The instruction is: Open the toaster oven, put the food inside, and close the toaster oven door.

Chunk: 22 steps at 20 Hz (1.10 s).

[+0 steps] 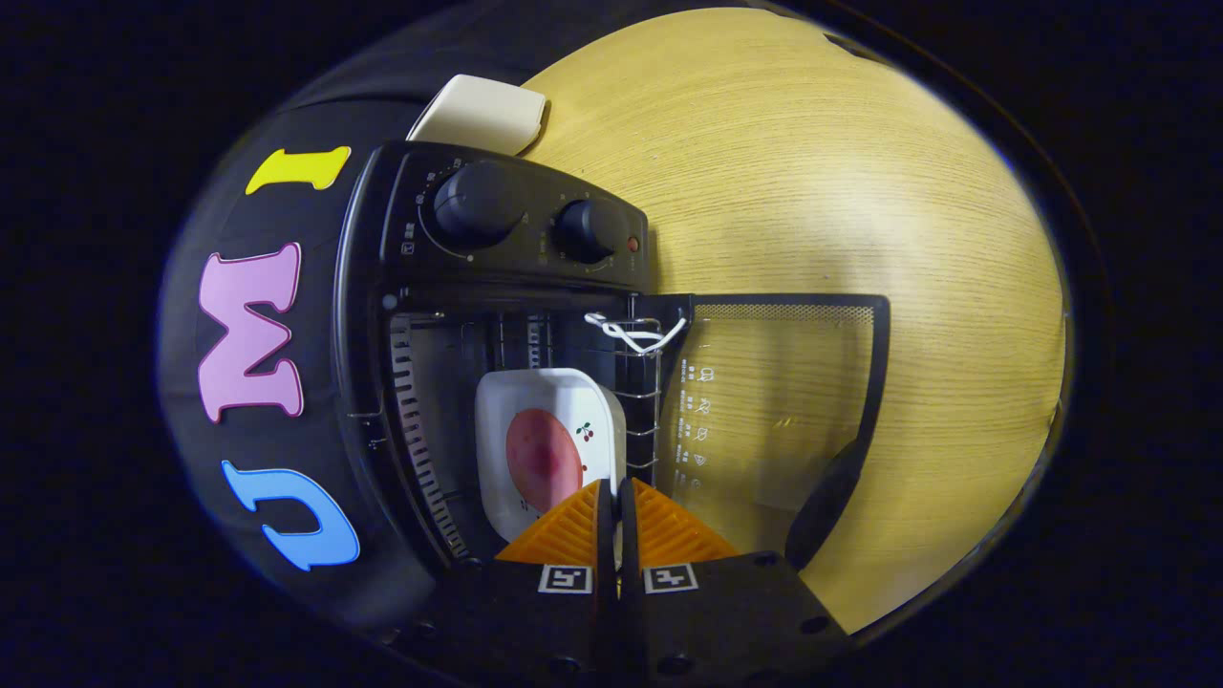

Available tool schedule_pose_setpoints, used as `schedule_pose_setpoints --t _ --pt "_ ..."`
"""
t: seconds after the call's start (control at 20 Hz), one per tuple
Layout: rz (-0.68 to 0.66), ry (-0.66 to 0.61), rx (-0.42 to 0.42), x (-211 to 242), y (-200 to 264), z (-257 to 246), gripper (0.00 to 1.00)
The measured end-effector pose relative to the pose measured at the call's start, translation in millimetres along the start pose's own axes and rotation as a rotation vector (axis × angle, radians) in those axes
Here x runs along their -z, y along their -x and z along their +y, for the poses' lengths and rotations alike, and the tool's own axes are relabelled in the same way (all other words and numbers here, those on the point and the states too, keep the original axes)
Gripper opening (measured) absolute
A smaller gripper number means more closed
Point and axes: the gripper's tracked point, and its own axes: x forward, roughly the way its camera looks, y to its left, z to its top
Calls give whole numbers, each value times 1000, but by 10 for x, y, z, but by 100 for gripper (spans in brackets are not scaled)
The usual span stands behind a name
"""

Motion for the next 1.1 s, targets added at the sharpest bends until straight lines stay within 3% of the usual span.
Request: schedule_pose_setpoints --t 0.3,0.45,0.55,0.7,0.75,0.8,0.85,1.1 --pt "1 -27 -10 88 -93 33 8" --pt "30 -40 -64 109 -103 106 11" --pt "66 30 -113 195 38 148 30" --pt "139 143 -143 276 235 118 74" --pt "185 207 -134 351 330 62 77" --pt "227 285 -129 410 500 -17 95" --pt "243 377 -125 429 567 -90 99" --pt "307 740 -66 304 1003 -518 98"
